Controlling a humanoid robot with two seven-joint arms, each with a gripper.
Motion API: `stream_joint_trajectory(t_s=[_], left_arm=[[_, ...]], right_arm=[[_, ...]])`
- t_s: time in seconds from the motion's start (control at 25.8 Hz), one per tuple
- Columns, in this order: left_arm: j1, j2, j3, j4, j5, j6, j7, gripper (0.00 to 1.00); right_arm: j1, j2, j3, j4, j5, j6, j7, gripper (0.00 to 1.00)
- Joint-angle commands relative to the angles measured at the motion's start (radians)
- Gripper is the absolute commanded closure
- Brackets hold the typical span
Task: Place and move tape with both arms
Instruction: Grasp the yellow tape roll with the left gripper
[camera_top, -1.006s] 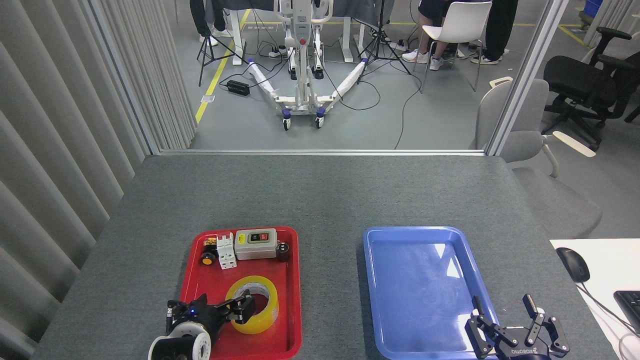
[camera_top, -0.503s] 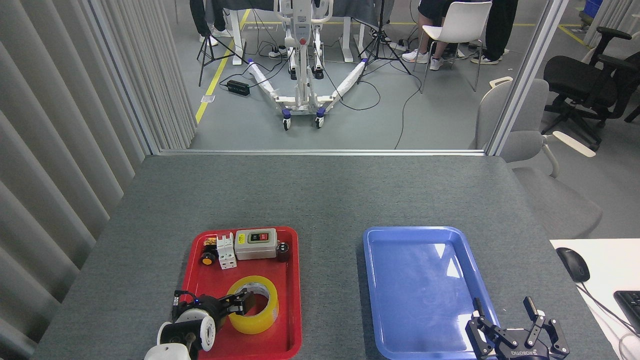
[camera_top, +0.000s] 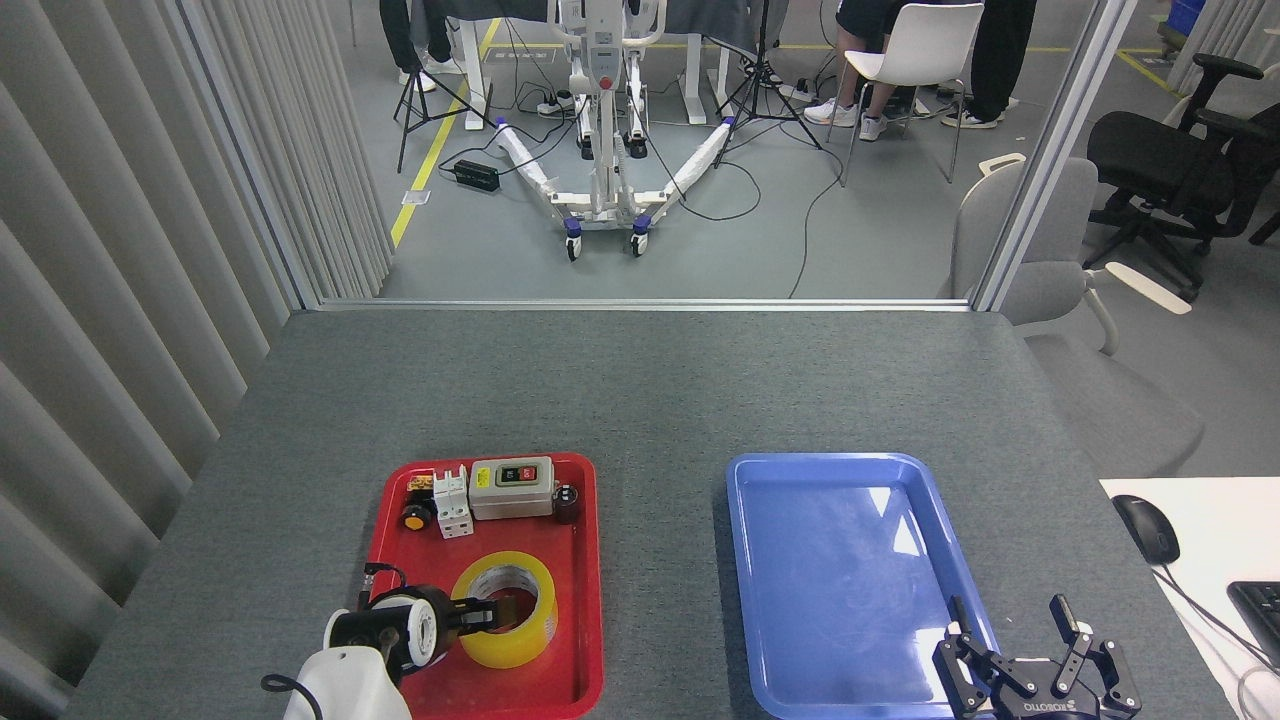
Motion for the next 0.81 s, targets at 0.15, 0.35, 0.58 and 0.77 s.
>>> stream_joint_trajectory(t_s=[0.15, 0.35, 0.58, 0.77], left_arm=[[-0.065, 0.002, -0.007, 0.103, -0.002, 0.01, -0.025, 0.0], [-0.08, 0.003, -0.034, 0.143, -0.009, 0.06, -0.019, 0.0], [-0.092, 0.019, -0.088, 0.158, -0.012, 0.135, 0.015, 0.15], [-0.094, 0.033, -0.105, 0.156, -0.012, 0.128, 0.018, 0.36]], right_arm=[[0.0, -0.002, -0.001, 0.0, 0.0, 0.006, 0.005, 0.01], [0.001, -0.001, 0.0, 0.0, 0.0, 0.006, 0.004, 0.01], [0.0, -0.002, 0.0, 0.0, 0.0, 0.006, 0.005, 0.01], [0.0, -0.002, 0.002, 0.0, 0.0, 0.004, 0.005, 0.01]])
